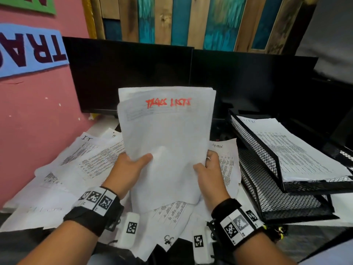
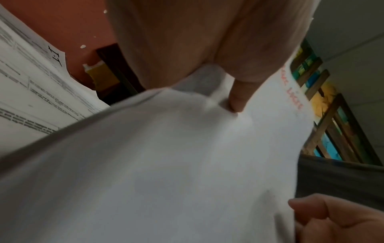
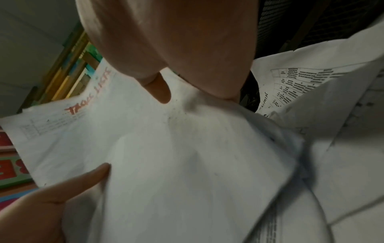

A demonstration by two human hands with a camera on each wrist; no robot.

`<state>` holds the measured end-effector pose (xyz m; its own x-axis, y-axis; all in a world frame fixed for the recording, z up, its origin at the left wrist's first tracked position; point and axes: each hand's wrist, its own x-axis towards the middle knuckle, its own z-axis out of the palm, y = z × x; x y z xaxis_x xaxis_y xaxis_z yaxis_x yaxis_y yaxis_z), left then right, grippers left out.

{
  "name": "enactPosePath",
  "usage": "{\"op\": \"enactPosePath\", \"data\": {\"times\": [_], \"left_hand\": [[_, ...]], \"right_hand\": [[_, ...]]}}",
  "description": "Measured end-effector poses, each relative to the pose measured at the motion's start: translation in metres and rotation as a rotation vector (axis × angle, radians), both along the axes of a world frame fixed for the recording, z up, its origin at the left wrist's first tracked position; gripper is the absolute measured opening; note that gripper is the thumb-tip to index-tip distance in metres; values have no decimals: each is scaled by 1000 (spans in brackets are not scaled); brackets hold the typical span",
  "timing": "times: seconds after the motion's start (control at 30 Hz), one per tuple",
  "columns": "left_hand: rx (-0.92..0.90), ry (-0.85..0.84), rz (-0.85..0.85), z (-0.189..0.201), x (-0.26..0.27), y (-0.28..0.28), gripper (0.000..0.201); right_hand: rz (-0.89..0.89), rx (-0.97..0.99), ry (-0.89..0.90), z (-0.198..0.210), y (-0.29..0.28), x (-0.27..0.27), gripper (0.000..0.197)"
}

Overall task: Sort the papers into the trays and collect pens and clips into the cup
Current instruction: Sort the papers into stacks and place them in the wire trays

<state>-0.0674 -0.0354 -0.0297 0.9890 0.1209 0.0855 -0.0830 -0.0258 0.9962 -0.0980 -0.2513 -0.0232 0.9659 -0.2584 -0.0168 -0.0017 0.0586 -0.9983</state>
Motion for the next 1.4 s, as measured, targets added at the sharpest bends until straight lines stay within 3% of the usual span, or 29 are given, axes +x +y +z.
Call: {"op": "enactPosePath", "data": {"times": [0.1, 0.2, 0.33, 0.47, 0.57, 0.7, 0.77, 0.8, 0.87, 0.93, 1.07, 1.1, 1.27, 1.4], "left_hand": [[-102, -52, 109, 6, 4, 2, 31], [-157, -51, 170, 16, 5, 1, 32], [-120, -40, 147, 23, 2, -11, 31], [-114, 3, 71, 21, -2, -6, 32], [11, 17, -68, 19, -8, 2, 16], [168, 25, -145, 10, -13, 24, 16], [213, 42, -127, 0, -12, 37, 14], [235, 54, -112, -4, -12, 42, 14], [286, 72, -111, -14, -13, 53, 13], [339, 79, -121, -25, -13, 62, 14], [312, 100, -108, -45, -7, 75, 13], [295, 123, -118, -52, -5, 79, 13], [289, 211, -210, -79, 5, 92, 20], [403, 158, -178, -84, 8, 91, 17]], "right_hand": [[-83, 104, 22, -4, -2, 6, 48], [-87, 345, 80, -1, -2, 9, 61], [28, 571, 113, 13, 8, 8, 38], [17, 485, 51, 30, 2, 10, 29], [-33, 345, -13, 46, -17, 14, 28], [-158, 334, -158, 86, -69, 13, 33], [-159, 224, -216, 109, -112, 6, 35], [-106, 196, -136, 124, -129, -3, 38], [-278, -138, -45, 127, -179, -3, 47], [-351, 109, -42, 126, -235, 4, 64], [-529, -109, 58, 112, -302, 2, 99], [-553, -138, 94, 109, -305, -3, 95], [-504, -116, 201, 85, -309, -14, 37], [-451, 8, 200, 72, -311, -9, 44]]}}
